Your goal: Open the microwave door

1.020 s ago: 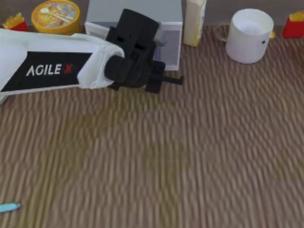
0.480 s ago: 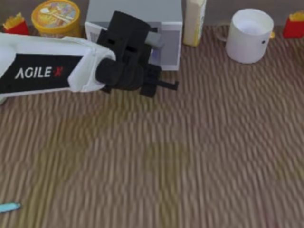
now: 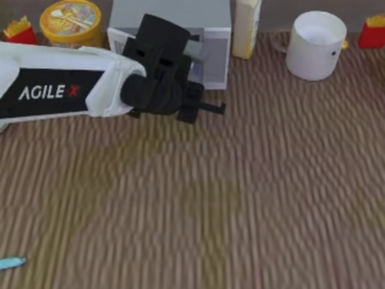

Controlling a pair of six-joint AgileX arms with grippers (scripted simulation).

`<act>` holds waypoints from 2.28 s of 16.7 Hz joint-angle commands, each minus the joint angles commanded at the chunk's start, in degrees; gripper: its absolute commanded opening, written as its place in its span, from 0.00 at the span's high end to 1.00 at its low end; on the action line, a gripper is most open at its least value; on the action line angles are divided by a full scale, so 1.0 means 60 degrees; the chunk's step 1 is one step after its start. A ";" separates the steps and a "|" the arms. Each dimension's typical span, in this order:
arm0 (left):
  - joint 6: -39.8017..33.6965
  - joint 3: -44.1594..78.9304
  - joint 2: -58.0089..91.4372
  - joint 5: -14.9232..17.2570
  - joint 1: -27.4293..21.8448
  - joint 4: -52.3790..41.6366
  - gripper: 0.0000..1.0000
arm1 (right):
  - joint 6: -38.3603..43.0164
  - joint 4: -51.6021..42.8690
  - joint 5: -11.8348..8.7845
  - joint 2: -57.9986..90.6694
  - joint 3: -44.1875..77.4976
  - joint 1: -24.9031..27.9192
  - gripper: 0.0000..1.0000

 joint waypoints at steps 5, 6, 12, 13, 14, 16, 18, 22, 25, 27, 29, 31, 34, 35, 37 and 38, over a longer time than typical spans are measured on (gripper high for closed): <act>0.0000 0.0000 0.0000 0.0000 0.0000 0.0000 1.00 | 0.0000 0.0000 0.0000 0.0000 0.0000 0.0000 0.00; 0.0000 0.0000 0.0000 0.0000 0.0000 0.0000 1.00 | 0.0000 0.0000 0.0000 0.0000 0.0000 0.0000 0.00; 0.0000 0.0000 0.0000 0.0000 0.0000 0.0000 1.00 | 0.0000 0.0000 0.0000 0.0000 0.0000 0.0000 0.00; 0.0000 0.0000 0.0000 0.0000 0.0000 0.0000 1.00 | 0.0000 0.0000 0.0000 0.0000 0.0000 0.0000 0.00; 0.0000 0.0000 0.0000 0.0000 0.0000 0.0000 1.00 | 0.0000 0.0000 0.0000 0.0000 0.0000 0.0000 0.00; -0.0026 -0.0004 0.0014 0.0093 -0.0070 -0.0010 1.00 | 0.0000 0.0000 0.0000 0.0000 0.0000 0.0000 0.00; 0.0179 -0.0162 -0.0085 0.0227 0.0016 0.0035 1.00 | 0.0000 0.0000 0.0000 0.0000 0.0000 0.0000 0.00; 0.0649 -0.0479 -0.0347 0.0561 0.0217 0.0188 1.00 | 0.0000 0.0000 0.0000 0.0000 0.0000 0.0000 0.00; 0.0667 -0.0504 -0.0345 0.0573 0.0225 0.0181 1.00 | 0.0000 0.0000 0.0000 0.0000 0.0000 0.0000 0.00; 0.0667 -0.0504 -0.0345 0.0573 0.0225 0.0181 1.00 | 0.0000 0.0000 0.0000 0.0000 0.0000 0.0000 0.00; 0.0667 -0.0504 -0.0345 0.0573 0.0225 0.0181 1.00 | 0.0000 0.0000 0.0000 0.0000 0.0000 0.0000 0.00; 0.0667 -0.0504 -0.0345 0.0573 0.0225 0.0181 1.00 | 0.0000 0.0000 0.0000 0.0000 0.0000 0.0000 0.00; 0.0667 -0.0504 -0.0345 0.0573 0.0225 0.0181 1.00 | 0.0000 0.0000 0.0000 0.0000 0.0000 0.0000 0.00; 0.0667 -0.0504 -0.0345 0.0573 0.0225 0.0181 1.00 | 0.0000 0.0000 0.0000 0.0000 0.0000 0.0000 0.00; 0.0667 -0.0504 -0.0345 0.0573 0.0225 0.0181 1.00 | 0.0000 0.0000 0.0000 0.0000 0.0000 0.0000 0.00; 0.0667 -0.0504 -0.0345 0.0573 0.0225 0.0181 1.00 | 0.0000 0.0000 0.0000 0.0000 0.0000 0.0000 0.00</act>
